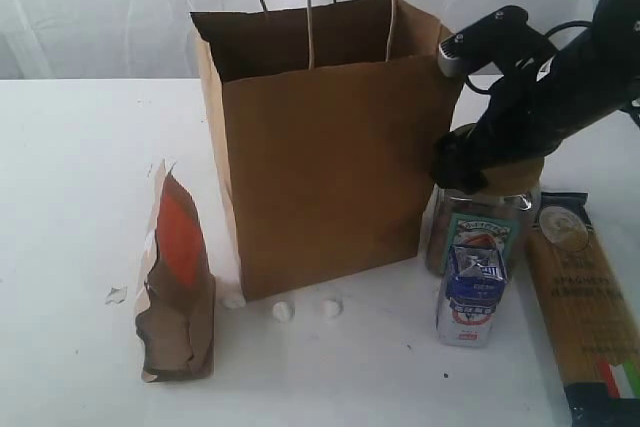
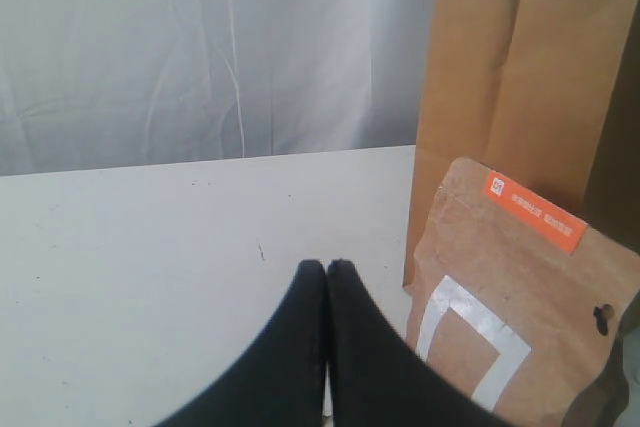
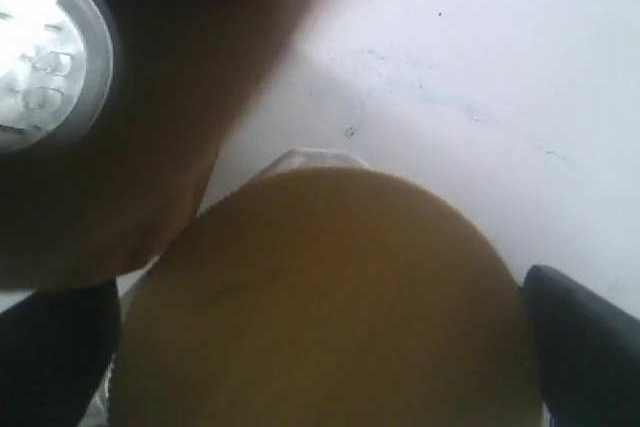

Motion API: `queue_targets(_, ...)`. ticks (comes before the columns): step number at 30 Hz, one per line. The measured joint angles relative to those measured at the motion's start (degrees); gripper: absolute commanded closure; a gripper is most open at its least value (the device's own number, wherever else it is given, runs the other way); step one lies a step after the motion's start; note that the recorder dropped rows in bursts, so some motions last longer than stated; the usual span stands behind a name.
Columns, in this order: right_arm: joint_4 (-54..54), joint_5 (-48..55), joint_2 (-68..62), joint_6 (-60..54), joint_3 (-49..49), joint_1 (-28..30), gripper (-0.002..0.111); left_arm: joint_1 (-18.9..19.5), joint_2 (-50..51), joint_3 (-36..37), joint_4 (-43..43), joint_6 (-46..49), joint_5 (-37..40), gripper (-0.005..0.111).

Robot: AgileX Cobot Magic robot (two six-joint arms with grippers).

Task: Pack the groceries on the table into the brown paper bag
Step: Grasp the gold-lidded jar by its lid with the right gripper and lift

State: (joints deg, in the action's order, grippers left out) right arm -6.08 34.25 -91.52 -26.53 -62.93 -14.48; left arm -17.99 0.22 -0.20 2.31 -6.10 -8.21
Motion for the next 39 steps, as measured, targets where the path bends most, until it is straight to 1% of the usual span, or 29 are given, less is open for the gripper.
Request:
queue_targets(1, -0.31, 0.25, -0.1, 0.0, -0.14, 0.0, 0.009, 0.0, 0.0, 0.0, 0.0, 0.0, 0.0, 0.107)
queue_targets(2, -0.56, 0.63, -0.23, 0.0, -0.25, 0.12, 0.014, 0.0, 0.0, 0.0, 0.0, 0.0, 0.0, 0.107)
queue_targets(4, -0.79, 1.36, -0.23, 0.0, -0.34, 0.12, 0.028, 0.0, 0.0, 0.0, 0.0, 0.0, 0.0, 0.107)
queue_targets(7, -0.91, 3.22, 0.42, 1.32, -0.45, 0.12, 0.065, 0.0, 0.0, 0.0, 0.0, 0.0, 0.0, 0.107)
queue_targets(9, -1.04, 4.66, 0.88, 2.85, -0.45, 0.12, 0.094, 0.0, 0.0, 0.0, 0.0, 0.0, 0.0, 0.107)
queue_targets(10, -0.86, 5.52, 1.33, 3.69, -0.45, 0.12, 0.104, 0.0, 0.0, 0.0, 0.0, 0.0, 0.0, 0.107)
queue_targets(11, -0.76, 6.54, 1.75, 4.24, -0.45, 0.12, 0.107, 0.0, 0.0, 0.0, 0.0, 0.0, 0.0, 0.107)
queue_targets(18, -0.48, 11.51, 4.99, 6.0, 0.48, 0.12, 0.108, 0.0, 0.0, 0.0, 0.0, 0.0, 0.0, 0.107)
queue_targets(30, -0.38, 10.39, 10.22, 6.0, 0.88, 0.33, 0.108, 0.0, 0.0, 0.0, 0.0, 0.0, 0.0, 0.107)
queue_targets(33, -0.25, 10.29, 11.8, 6.0, 0.88, 1.32, 0.108, 0.0, 0.0, 0.0, 0.0, 0.0, 0.0, 0.107)
queue_targets(39, 0.62, 7.1, 16.69, 8.58, 0.88, 5.96, 0.108, 0.0, 0.0, 0.0, 0.0, 0.0, 0.0, 0.107)
